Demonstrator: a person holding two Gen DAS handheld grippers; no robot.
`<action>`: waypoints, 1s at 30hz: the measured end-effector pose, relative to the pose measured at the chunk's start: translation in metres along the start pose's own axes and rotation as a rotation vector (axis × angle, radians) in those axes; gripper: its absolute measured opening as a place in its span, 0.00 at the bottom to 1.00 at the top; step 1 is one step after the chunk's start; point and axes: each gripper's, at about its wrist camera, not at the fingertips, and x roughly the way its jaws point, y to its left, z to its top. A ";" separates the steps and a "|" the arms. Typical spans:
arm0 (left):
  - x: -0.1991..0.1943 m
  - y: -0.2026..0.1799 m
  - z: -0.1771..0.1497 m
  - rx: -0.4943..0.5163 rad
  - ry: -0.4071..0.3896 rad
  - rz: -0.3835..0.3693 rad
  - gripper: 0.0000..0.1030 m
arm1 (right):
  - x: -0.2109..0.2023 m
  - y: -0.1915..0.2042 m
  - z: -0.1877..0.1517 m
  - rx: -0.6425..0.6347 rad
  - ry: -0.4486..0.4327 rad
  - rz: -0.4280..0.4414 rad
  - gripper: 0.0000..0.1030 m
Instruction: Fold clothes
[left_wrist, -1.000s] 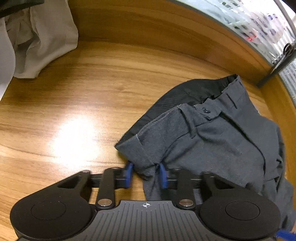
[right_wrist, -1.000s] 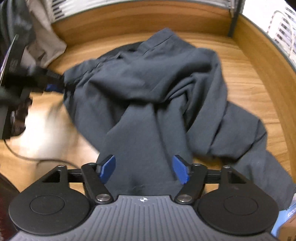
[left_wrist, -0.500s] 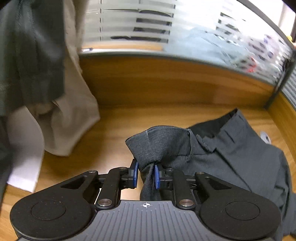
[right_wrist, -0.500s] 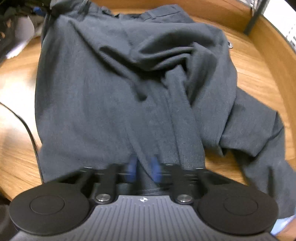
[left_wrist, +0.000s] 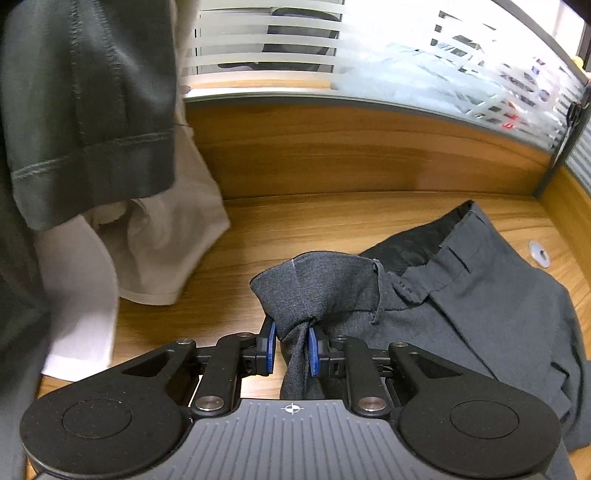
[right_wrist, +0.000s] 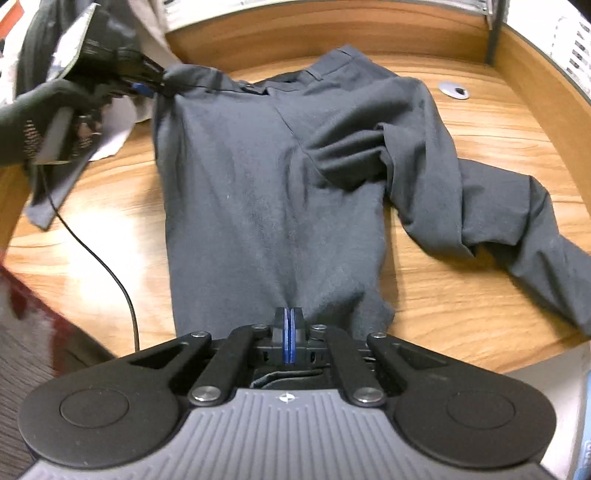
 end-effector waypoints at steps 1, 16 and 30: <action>0.001 0.005 0.002 0.007 0.000 0.007 0.19 | -0.002 -0.002 0.003 0.005 -0.012 0.003 0.10; 0.016 0.042 0.025 0.028 0.024 0.165 0.56 | 0.001 -0.114 0.022 -0.125 -0.089 -0.409 0.70; -0.039 0.000 -0.002 0.006 -0.023 0.113 0.63 | 0.055 -0.198 0.016 -0.207 0.058 -0.528 0.09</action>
